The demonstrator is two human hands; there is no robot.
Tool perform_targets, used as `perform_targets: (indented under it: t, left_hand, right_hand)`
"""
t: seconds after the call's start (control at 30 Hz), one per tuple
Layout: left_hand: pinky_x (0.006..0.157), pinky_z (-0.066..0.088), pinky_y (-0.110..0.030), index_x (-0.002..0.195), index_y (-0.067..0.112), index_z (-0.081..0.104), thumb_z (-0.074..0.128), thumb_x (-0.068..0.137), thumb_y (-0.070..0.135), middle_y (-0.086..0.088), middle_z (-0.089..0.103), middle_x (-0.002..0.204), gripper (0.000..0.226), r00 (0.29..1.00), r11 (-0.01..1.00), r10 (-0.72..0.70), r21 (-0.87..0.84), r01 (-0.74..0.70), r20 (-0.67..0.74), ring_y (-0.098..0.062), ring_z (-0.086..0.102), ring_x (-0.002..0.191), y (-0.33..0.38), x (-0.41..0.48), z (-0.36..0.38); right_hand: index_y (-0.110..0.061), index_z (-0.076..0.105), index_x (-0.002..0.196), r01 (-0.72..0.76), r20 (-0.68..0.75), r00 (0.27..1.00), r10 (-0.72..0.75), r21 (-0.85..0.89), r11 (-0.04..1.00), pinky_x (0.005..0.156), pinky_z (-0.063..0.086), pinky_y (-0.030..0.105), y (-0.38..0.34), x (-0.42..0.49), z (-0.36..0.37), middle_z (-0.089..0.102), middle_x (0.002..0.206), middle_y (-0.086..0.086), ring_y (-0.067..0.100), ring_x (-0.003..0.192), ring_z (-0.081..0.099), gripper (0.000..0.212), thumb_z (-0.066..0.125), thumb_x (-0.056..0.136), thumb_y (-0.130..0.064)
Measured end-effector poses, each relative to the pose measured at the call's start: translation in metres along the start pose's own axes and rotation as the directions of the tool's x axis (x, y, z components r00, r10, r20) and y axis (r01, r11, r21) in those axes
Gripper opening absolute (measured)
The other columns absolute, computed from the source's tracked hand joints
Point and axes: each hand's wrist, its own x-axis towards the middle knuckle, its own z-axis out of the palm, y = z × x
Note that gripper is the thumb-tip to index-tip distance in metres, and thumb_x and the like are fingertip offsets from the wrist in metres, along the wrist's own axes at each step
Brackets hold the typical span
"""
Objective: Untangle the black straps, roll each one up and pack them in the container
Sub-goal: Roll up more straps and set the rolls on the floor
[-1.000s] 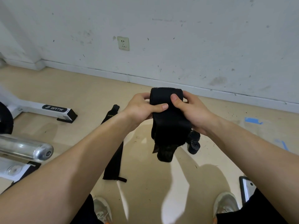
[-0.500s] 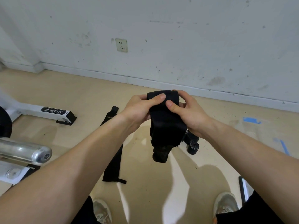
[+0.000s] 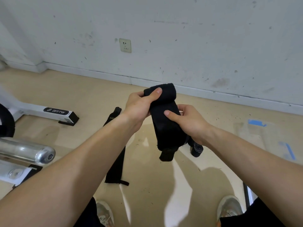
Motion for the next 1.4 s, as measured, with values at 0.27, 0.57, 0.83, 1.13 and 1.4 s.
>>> perform_targets:
  t: [0.27,0.57,0.83,1.13,1.4]
  left_hand:
    - [0.093,0.060,-0.038,0.117,0.013,0.067,0.084,0.083,0.033,-0.006,0.074,0.111,0.043,0.989,0.973,0.117,0.208,-0.096,-0.089,-0.018,0.074,0.100,-0.006,0.001,0.004]
    - [0.071,0.048,-0.004,0.128,0.020,0.054,0.076,0.092,0.020,0.010,0.063,0.113,0.042,0.965,0.902,0.258,0.371,-0.222,-0.049,0.012,0.059,0.093,-0.019,-0.002,0.004]
    - [0.083,0.061,-0.029,0.118,0.025,0.053,0.077,0.089,0.008,0.003,0.063,0.113,0.041,0.958,0.890,0.267,0.354,-0.287,0.105,-0.014,0.065,0.104,-0.007,0.000,-0.004]
    - [0.086,0.063,-0.044,0.122,0.030,0.053,0.078,0.086,0.003,-0.009,0.060,0.123,0.051,0.953,0.884,0.154,0.394,-0.252,0.263,-0.030,0.069,0.103,-0.006,-0.005,-0.001]
    - [0.090,0.062,-0.040,0.137,0.009,0.054,0.079,0.085,-0.001,-0.016,0.075,0.114,0.059,0.975,0.973,-0.147,0.203,0.112,0.167,-0.029,0.075,0.102,-0.013,0.000,-0.001]
  right_hand:
    - [-0.015,0.067,0.116,0.036,-0.014,0.999,-0.036,0.029,0.999,0.066,0.058,0.026,0.004,0.000,0.004,0.079,0.094,0.001,0.017,0.083,0.077,0.023,0.070,0.096,-0.026]
    - [-0.007,0.070,0.101,0.056,0.027,0.998,-0.057,0.041,0.998,0.059,0.054,0.020,0.003,0.000,0.001,0.077,0.080,0.000,0.014,0.074,0.075,0.013,0.068,0.097,-0.019]
    - [-0.011,0.072,0.110,-0.078,0.141,0.988,0.060,0.122,0.990,0.067,0.055,0.028,-0.018,0.001,-0.011,0.076,0.090,0.003,0.019,0.078,0.072,0.033,0.067,0.094,-0.040]
    - [-0.016,0.072,0.115,-0.186,0.093,0.980,0.174,0.139,0.973,0.063,0.053,0.028,-0.017,0.005,-0.017,0.073,0.097,0.005,0.020,0.077,0.068,0.053,0.056,0.094,-0.062]
    - [-0.006,0.067,0.118,-0.062,0.065,0.996,0.056,0.095,0.994,0.082,0.057,0.037,-0.008,0.012,-0.016,0.076,0.110,0.014,0.024,0.093,0.073,0.053,0.057,0.096,-0.053]
